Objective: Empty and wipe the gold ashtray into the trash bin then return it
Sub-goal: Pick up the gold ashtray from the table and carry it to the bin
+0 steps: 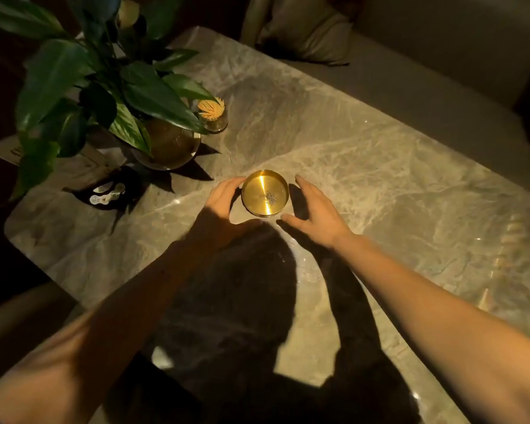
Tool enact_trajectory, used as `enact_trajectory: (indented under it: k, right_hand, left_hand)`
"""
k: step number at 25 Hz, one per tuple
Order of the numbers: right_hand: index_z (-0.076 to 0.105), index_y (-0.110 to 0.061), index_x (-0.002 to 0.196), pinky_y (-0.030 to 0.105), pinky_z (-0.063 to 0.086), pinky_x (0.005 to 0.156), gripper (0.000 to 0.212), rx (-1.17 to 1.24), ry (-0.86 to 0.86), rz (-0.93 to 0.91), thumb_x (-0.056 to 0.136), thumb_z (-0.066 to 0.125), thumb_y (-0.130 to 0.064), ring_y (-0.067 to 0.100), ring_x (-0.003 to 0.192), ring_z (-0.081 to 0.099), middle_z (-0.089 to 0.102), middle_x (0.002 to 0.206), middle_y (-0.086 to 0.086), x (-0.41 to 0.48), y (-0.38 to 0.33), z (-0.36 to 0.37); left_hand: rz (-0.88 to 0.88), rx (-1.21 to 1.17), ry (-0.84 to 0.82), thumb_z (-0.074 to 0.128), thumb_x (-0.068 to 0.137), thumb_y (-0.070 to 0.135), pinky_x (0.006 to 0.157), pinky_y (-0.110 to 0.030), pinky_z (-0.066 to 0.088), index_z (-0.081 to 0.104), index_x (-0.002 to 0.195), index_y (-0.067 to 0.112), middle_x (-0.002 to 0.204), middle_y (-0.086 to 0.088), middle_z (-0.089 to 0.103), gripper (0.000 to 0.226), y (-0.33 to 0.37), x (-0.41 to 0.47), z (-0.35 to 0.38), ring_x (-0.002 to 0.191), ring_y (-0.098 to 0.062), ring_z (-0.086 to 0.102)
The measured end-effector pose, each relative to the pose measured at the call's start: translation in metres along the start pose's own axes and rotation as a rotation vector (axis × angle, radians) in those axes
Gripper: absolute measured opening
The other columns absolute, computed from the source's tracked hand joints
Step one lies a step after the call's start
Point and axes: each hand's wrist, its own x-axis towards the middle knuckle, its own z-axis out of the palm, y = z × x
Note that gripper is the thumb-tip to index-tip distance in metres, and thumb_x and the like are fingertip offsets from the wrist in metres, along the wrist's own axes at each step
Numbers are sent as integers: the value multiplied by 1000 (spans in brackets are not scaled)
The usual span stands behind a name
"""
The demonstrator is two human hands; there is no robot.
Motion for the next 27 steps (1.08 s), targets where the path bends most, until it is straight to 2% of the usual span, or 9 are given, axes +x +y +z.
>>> enact_trajectory:
  k: [3,6,8,10,15,19,22,25,27]
  right_hand:
    - [17,-17,154,36,27,117,92,16,-34,8,84,69,-46,25,147,28,28,160,7,9,1,5]
    - [20,-18,153,38,33,114,90,20,-56,21,83,70,-47,26,140,35,37,154,8,14,2,9]
    - [23,-17,151,41,37,112,84,-21,-76,-4,85,70,-41,26,135,40,44,148,9,20,6,9]
    - [26,-15,150,42,39,109,79,-43,-81,-10,87,69,-34,26,132,43,48,144,9,25,8,12]
    - [40,-8,142,42,41,106,67,11,-33,-47,85,71,-24,27,125,51,56,135,9,29,12,16]
    - [36,-9,146,37,36,111,75,26,30,-31,83,73,-25,28,129,45,53,137,11,10,21,8]
    - [29,-14,150,26,29,106,88,91,101,35,79,77,-32,23,133,41,47,143,8,-13,28,-9]
    - [33,-11,148,33,36,109,93,141,206,63,73,80,-39,24,130,48,50,141,9,-50,36,-33]
    - [33,-10,148,37,40,109,94,185,275,62,73,79,-42,21,126,51,52,139,8,-82,42,-51]
  left_hand:
    - [-175,-145,-72,88,68,36,103,-43,52,41,141,21,140,-5,53,88,-6,3,6,126,-10,53]
    - [-316,-171,-128,87,68,40,108,-29,45,34,146,27,147,0,48,95,-7,5,14,125,-13,57]
    - [-255,-30,-110,86,70,41,107,-12,31,37,147,13,145,-11,50,95,-7,9,18,128,-18,51]
    - [-188,21,-62,85,72,37,103,-9,32,45,140,1,134,-19,58,86,-5,13,21,121,-23,56]
    - [-165,-35,-72,86,67,36,85,-31,53,58,124,14,117,-11,65,68,-4,23,22,106,-15,61]
    - [-260,-64,-45,91,62,30,101,-38,51,46,140,15,138,-9,53,92,9,13,30,124,-21,54]
    - [-163,-101,-22,88,64,44,101,-23,51,48,140,16,138,-5,54,90,36,10,37,123,-13,55]
    - [-59,-57,-61,89,65,35,98,0,38,48,139,1,138,-16,55,91,66,9,48,124,-16,53]
    - [-89,-170,-103,90,65,29,93,5,36,45,143,7,142,-9,51,93,94,7,55,124,-9,51]
